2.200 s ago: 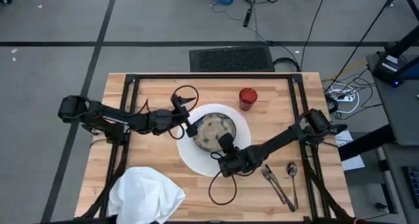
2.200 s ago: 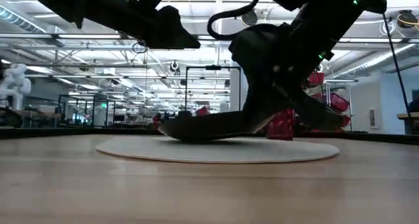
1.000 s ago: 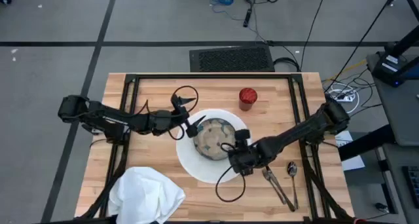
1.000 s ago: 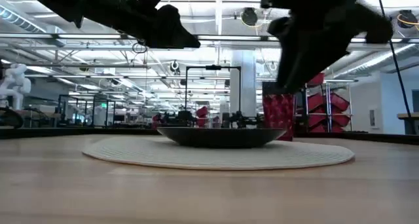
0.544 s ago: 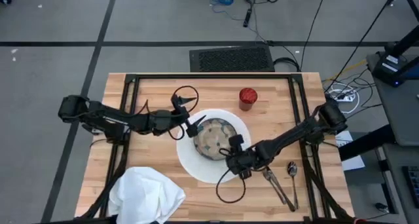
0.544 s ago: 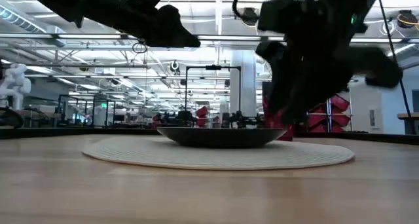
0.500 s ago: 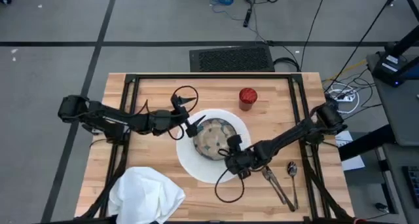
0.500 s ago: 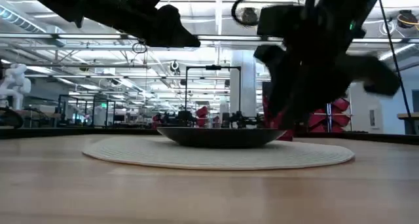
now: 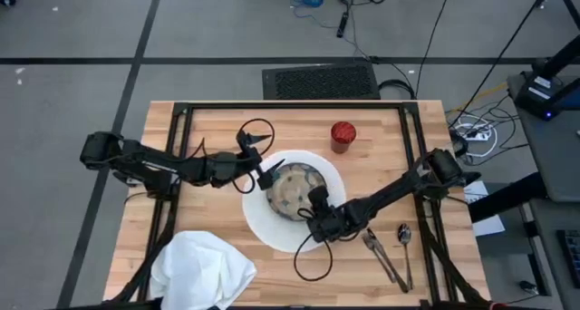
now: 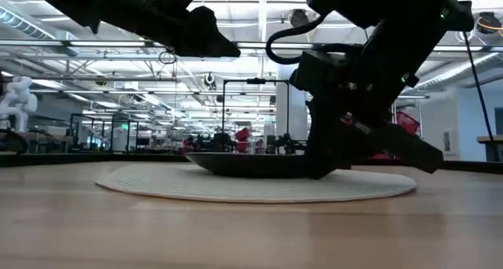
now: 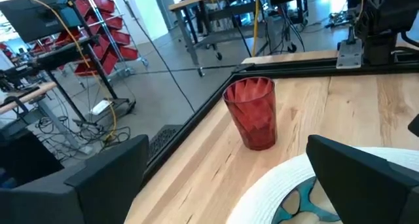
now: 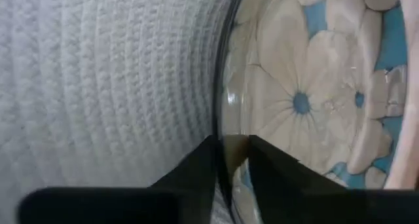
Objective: Set table place
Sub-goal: Put the decorated ceramic plate on the placemat
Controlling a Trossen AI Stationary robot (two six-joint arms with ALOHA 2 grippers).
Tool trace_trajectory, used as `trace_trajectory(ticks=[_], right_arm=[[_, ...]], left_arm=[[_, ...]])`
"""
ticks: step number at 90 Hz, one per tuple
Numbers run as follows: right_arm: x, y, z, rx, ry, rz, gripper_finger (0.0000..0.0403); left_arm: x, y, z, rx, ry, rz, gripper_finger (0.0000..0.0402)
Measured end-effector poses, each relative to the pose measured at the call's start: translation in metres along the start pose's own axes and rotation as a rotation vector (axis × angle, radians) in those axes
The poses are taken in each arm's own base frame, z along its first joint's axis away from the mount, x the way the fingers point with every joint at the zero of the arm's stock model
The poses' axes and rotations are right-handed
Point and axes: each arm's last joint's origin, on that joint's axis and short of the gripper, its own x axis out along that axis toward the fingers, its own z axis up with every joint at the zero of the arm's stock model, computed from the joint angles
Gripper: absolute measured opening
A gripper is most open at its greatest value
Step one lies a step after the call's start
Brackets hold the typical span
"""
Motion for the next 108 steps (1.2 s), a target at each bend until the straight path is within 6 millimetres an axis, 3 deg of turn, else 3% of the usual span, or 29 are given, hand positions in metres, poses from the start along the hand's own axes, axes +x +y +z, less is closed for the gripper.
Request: trace_trajectory(ticks=[7, 39, 67, 86, 108], right_arm=[[-0.003, -0.002, 0.004, -0.046, 0.001, -0.047, 0.0012], [-0.03, -0.016, 0.039, -0.081, -0.096, -0.015, 0.0003], [-0.02, -0.013, 0.03, 0.001, -0.127, 0.082, 0.0007], [-0.013, -0.018, 0.026, 0.021, -0.144, 0.106, 0.0008], [0.001, -0.027, 0.007, 0.004, -0.046, 0.101, 0.0008]], left_arm=[[0.0, 0.0, 0.0, 0.0, 0.0, 0.0, 0.04], [0.0, 0.0, 0.0, 0.0, 0.0, 0.002, 0.04], [0.0, 0.0, -0.002, -0.004, 0.018, 0.003, 0.04], [0.009, 0.017, -0.029, -0.112, 0.244, -0.008, 0.04], [0.017, 0.036, -0.066, -0.284, 0.519, 0.034, 0.04]])
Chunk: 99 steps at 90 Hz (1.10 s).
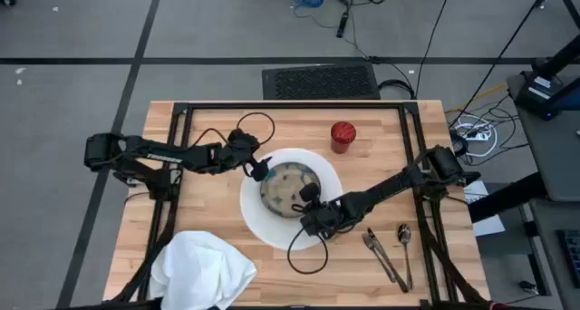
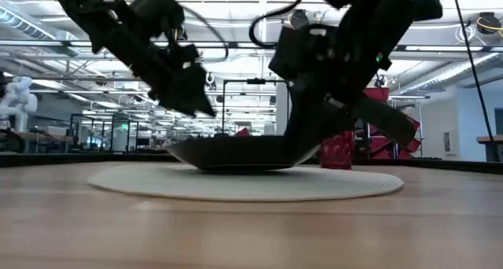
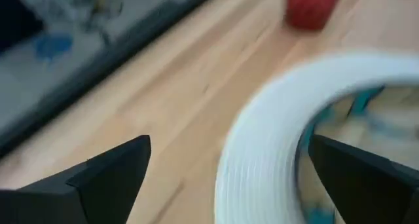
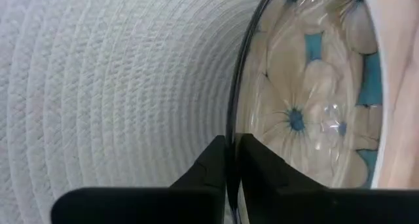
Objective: Set table place
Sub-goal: Put the decorated ceramic plate on the placemat
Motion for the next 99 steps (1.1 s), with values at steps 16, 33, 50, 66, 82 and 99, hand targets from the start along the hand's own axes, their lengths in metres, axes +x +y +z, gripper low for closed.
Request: trace_trajectory(ticks=[16, 33, 50, 66, 82, 99], right_arm=[[0.003, -0.004, -0.005, -0.037, 0.036, -0.009, 0.001], [0.003, -0.003, -0.006, -0.051, 0.035, -0.001, 0.0012], [0.002, 0.001, -0.003, -0.064, 0.017, -0.003, 0.0012], [0.002, 0.002, -0.001, -0.101, 0.005, -0.011, 0.0013], [0.001, 0.003, 0.001, -0.105, -0.011, -0.015, 0.0013], [-0.001, 0.006, 0.009, -0.105, -0.081, -0.017, 0.0013]], left_arm=[[0.022, 0.007, -0.015, -0.064, 0.119, 0.002, 0.04], [0.038, 0.02, -0.028, -0.114, 0.211, 0.078, 0.04], [0.049, 0.027, -0.035, -0.175, 0.243, 0.117, 0.04], [0.058, 0.032, -0.039, -0.19, 0.255, 0.14, 0.04], [0.06, 0.036, -0.041, -0.207, 0.262, 0.175, 0.04], [0.061, 0.037, -0.04, -0.211, 0.248, 0.185, 0.04]])
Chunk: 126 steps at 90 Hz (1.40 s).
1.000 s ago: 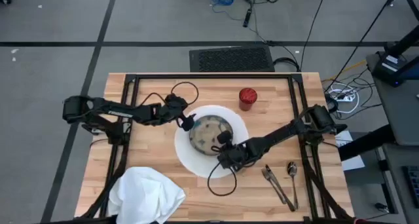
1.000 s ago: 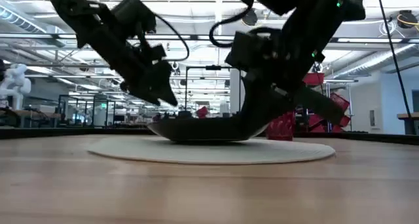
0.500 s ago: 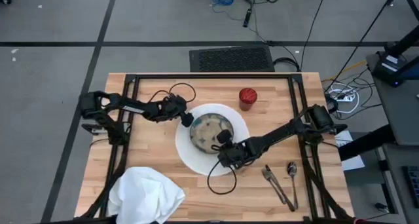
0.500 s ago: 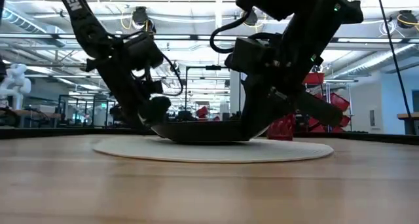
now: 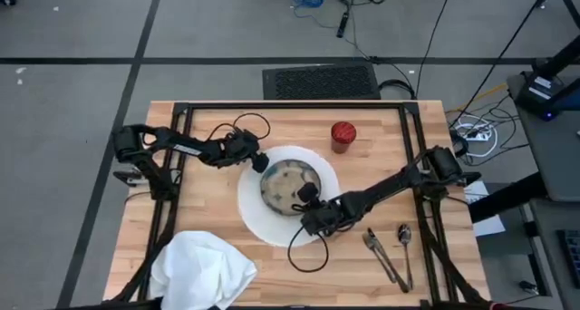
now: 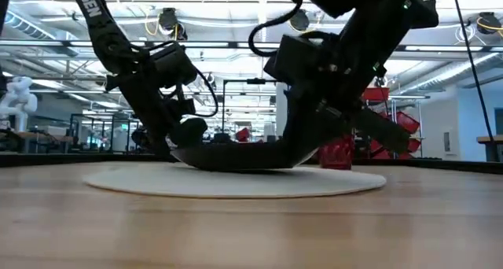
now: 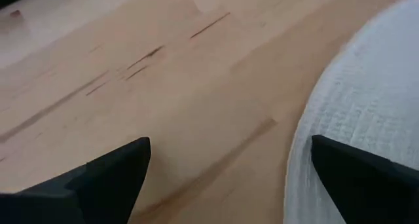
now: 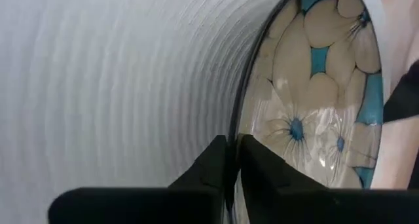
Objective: Set table place
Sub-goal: Put the decorated ceramic plate on the placemat
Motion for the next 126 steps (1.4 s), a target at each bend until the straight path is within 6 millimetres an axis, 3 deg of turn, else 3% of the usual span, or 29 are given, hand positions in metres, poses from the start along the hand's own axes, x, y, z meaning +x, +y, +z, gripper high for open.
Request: trace_trajectory(ticks=[74, 104, 126], right_arm=[[-0.008, -0.018, 0.016, 0.003, -0.087, -0.274, 0.0002], [-0.004, -0.019, 0.016, 0.007, -0.128, -0.22, 0.0001], [0.014, -0.012, 0.013, 0.002, -0.108, -0.161, 0.0]], left_arm=[[0.001, -0.001, 0.003, 0.009, -0.046, 0.0, 0.0399], [0.001, -0.001, 0.004, 0.007, -0.054, -0.001, 0.0399], [0.001, -0.002, 0.004, 0.005, -0.06, -0.004, 0.0399]])
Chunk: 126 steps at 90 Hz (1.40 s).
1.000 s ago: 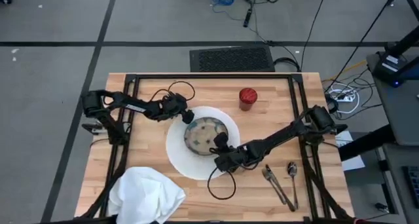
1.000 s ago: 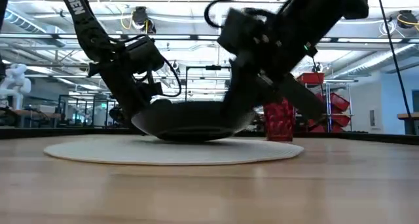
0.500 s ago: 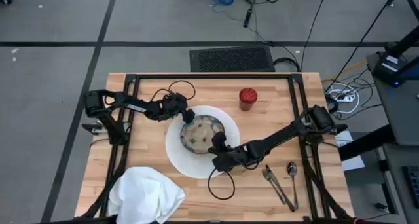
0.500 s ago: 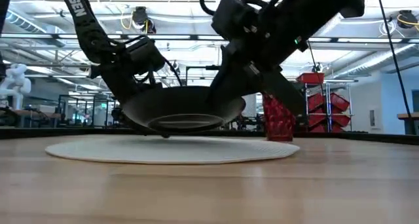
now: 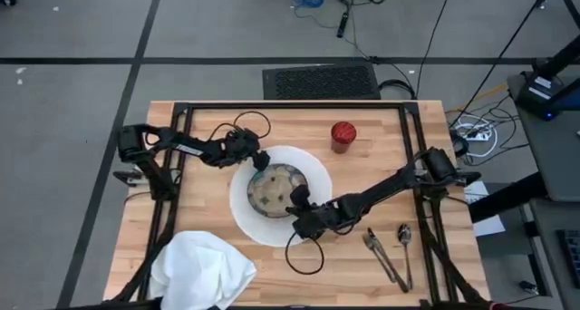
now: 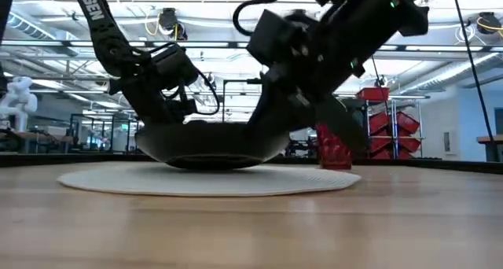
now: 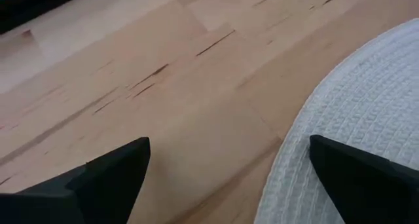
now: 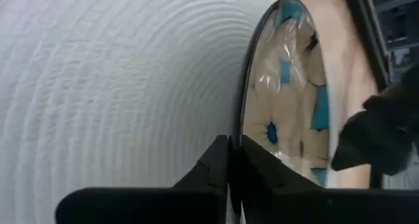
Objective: Set table place
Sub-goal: Put the decorated ceramic plate on the placemat
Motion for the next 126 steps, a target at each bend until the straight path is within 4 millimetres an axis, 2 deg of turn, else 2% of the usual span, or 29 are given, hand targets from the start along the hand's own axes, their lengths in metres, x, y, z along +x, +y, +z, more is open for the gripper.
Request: trace_trajectory(ticks=[15, 33, 55, 71, 92, 111, 126], right_arm=[[0.008, 0.008, -0.004, -0.023, 0.03, 0.03, 0.0017], [0.008, 0.01, -0.008, -0.009, 0.056, 0.05, 0.0051], [-0.001, 0.004, -0.007, 0.052, 0.062, 0.048, 0.0105], [-0.023, -0.01, -0.002, 0.136, 0.037, 0.034, 0.0134], [-0.049, -0.019, -0.013, 0.305, 0.145, 0.074, 0.0144], [-0.045, -0.011, -0.023, 0.456, 0.191, 0.138, 0.0144], [-0.034, -0.001, -0.046, 0.596, 0.287, 0.119, 0.0144]], left_arm=[[0.0, 0.0, 0.0, -0.001, -0.001, -0.003, 0.04], [0.0, -0.001, 0.001, 0.025, -0.001, -0.015, 0.04], [-0.005, -0.001, 0.003, 0.03, -0.005, -0.03, 0.04], [-0.025, -0.006, 0.015, 0.014, -0.085, -0.085, 0.04], [-0.065, -0.017, 0.03, 0.022, -0.238, -0.162, 0.04], [-0.087, -0.024, 0.033, 0.052, -0.315, -0.19, 0.04], [-0.091, -0.027, 0.032, 0.076, -0.325, -0.198, 0.04]])
